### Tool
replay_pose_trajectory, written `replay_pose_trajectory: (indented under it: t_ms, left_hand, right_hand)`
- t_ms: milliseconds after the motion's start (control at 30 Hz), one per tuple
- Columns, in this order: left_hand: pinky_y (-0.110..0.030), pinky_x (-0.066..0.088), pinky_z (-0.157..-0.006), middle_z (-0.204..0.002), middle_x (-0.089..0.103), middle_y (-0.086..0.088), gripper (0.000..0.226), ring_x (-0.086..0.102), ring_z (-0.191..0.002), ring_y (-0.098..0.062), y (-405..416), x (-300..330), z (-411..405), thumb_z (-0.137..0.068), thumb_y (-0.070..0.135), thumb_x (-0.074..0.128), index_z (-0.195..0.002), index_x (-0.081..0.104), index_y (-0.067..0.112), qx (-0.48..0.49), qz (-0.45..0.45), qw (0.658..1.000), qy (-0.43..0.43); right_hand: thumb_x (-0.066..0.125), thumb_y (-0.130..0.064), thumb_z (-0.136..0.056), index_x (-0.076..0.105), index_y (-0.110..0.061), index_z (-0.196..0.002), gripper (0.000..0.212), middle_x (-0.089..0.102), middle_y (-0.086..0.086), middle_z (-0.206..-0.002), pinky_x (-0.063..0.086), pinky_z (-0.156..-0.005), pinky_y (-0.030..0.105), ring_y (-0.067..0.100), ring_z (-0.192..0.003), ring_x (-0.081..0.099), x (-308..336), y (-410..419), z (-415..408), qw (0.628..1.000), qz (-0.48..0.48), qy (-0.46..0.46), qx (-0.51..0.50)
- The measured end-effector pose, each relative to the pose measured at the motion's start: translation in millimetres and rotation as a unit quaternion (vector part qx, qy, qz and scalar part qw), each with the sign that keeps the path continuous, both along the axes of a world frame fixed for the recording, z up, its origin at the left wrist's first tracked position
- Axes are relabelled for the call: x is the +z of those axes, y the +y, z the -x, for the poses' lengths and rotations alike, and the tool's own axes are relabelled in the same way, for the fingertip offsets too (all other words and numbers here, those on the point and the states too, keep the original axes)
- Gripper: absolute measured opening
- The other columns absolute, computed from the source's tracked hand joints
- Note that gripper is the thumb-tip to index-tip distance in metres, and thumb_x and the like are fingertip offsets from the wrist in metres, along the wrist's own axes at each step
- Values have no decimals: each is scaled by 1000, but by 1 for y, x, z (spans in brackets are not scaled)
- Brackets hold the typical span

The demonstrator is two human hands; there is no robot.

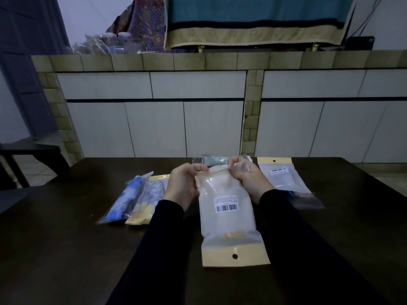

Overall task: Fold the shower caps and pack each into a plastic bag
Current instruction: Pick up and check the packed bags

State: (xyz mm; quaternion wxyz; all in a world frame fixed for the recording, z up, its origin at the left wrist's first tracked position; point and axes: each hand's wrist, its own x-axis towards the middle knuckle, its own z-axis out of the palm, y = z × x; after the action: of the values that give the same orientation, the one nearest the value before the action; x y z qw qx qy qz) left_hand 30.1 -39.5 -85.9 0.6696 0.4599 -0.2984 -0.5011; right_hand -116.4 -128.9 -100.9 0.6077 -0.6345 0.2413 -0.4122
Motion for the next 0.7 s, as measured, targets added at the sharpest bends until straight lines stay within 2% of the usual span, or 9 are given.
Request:
replay_pose_trajectory:
  t_ms: [67, 133, 200, 267, 333, 400, 467, 600, 700]
  left_hand:
    - [-20, 30, -44, -59, 53, -5, 28, 42, -48, -18, 0, 0, -2, -72, 31, 43, -66, 59, 10, -4, -11, 999, -43]
    - [-20, 32, -45, -56, 53, 0, 35, 45, -45, -15, 0, -1, -1, -72, 49, 60, -63, 57, 15, -2, -16, 995, -95]
    - [-18, 38, -43, -57, 58, 3, 28, 51, -44, -10, 1, -3, 2, -72, 32, 79, -67, 57, 16, 1, 9, 992, -129]
    - [-17, 44, -44, -63, 65, 2, 21, 59, -49, -10, 1, -6, 1, -74, 3, 76, -74, 58, 13, 2, 45, 991, -127]
    - [-19, 49, -52, -69, 68, -1, 22, 62, -57, -11, 1, -7, -3, -77, -9, 69, -82, 60, 10, 17, 69, 987, -147]
    - [-18, 50, -58, -72, 66, -3, 23, 61, -60, -8, 2, -6, -6, -82, -11, 64, -85, 59, 11, 34, 96, 976, -191]
    - [-19, 48, -61, -74, 61, -5, 23, 57, -63, -11, -1, -6, -6, -85, -8, 63, -86, 62, 15, 64, 97, 963, -243]
    - [-17, 50, -58, -72, 65, -3, 21, 59, -59, -7, 0, -4, 2, -89, -6, 58, -87, 67, 13, 89, 98, 951, -278]
    - [-15, 49, -54, -72, 68, 0, 19, 63, -59, -3, 2, -3, 7, -92, -6, 52, -96, 67, 5, 91, 104, 961, -241]
  right_hand:
    - [50, 3, -94, 58, -24, -66, 40, 54, -10, -61, 38, -47, 20, 9, -53, 46, 0, -1, 0, 999, 33, 14, -15]
    - [49, 3, -95, 57, -24, -66, 41, 51, -12, -59, 35, -45, 18, 7, -50, 42, 0, -1, 1, 997, 63, 22, -24]
    - [50, 1, -96, 56, -22, -71, 34, 53, -9, -60, 37, -44, 17, 5, -47, 44, 1, 0, 3, 996, 81, 19, -37]
    - [52, 3, -94, 59, -18, -76, 28, 58, -9, -63, 42, -47, 15, 1, -49, 52, 1, -1, 5, 994, 84, 16, -61]
    - [54, 4, -92, 67, -21, -76, 33, 66, -10, -68, 47, -56, 16, 3, -61, 61, 0, -3, 8, 995, 73, 25, -66]
    - [50, 8, -91, 73, -22, -75, 41, 70, -8, -77, 49, -64, 21, 12, -75, 63, -2, -3, 10, 998, 33, -2, -45]
    - [41, 4, -92, 70, -12, -82, 35, 68, 3, -80, 49, -62, 25, 19, -73, 60, 2, 1, 10, 996, -46, -73, -19]
    - [45, -39, -97, 63, -10, -105, 35, 66, 13, -92, 51, -64, 31, 23, -75, 61, 8, 6, 4, 989, -120, -80, -20]
    - [72, -15, -83, 64, -15, -106, 24, 69, 13, -102, 55, -74, 32, 21, -82, 68, 3, 6, 1, 999, -40, 10, -34]
